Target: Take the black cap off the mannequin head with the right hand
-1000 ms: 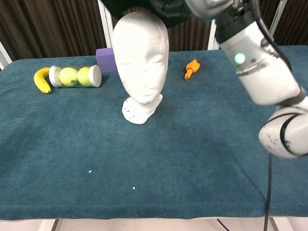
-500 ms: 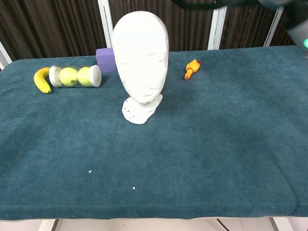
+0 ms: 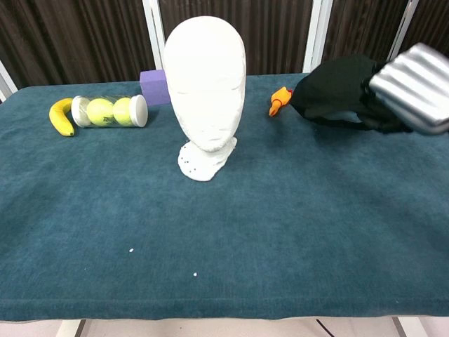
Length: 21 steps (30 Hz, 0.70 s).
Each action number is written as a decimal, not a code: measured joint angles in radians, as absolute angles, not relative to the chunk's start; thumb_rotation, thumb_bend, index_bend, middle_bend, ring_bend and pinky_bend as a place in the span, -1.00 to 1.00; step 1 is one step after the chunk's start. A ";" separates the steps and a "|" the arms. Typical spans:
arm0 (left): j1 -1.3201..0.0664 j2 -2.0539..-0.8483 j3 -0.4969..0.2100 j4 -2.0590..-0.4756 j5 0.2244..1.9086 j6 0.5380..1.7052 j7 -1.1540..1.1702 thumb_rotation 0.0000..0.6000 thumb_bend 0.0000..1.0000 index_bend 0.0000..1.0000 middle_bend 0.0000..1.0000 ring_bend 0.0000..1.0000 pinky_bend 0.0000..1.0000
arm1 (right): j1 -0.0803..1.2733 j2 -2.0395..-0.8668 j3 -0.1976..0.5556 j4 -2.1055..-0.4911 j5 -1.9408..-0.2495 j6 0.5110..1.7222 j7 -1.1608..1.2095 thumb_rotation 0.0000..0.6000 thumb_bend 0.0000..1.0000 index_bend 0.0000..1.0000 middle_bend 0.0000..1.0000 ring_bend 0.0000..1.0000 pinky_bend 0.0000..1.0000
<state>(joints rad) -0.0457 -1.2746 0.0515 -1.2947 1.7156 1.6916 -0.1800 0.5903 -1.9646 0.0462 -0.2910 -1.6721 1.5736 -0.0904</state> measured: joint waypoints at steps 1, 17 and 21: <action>-0.046 -1.274 0.051 -1.294 1.711 1.688 -0.187 1.00 -0.31 -1.00 -1.00 -0.96 -0.78 | 0.580 -1.966 0.043 -0.301 -1.666 1.544 -0.086 1.00 -0.71 -0.98 -0.76 -0.86 -0.16; -0.052 -1.279 0.045 -1.253 1.683 1.656 -0.253 1.00 -0.31 -1.00 -1.00 -0.96 -0.78 | 0.447 -1.604 -0.114 -1.125 -1.661 1.350 -0.175 1.00 -1.00 -1.00 -1.00 -1.00 -0.92; -0.050 -1.275 0.048 -1.262 1.689 1.659 -0.241 1.00 -0.30 -1.00 -1.00 -0.97 -0.78 | 0.424 -1.428 -0.173 -1.388 -1.645 1.273 -0.259 1.00 -1.00 -1.00 -1.00 -1.00 -1.00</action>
<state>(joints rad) -0.0500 -1.2750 0.0484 -1.2617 1.6892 1.6587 -0.2414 0.4241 -1.4284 -0.1734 -1.3880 -1.6450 1.2728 -0.2586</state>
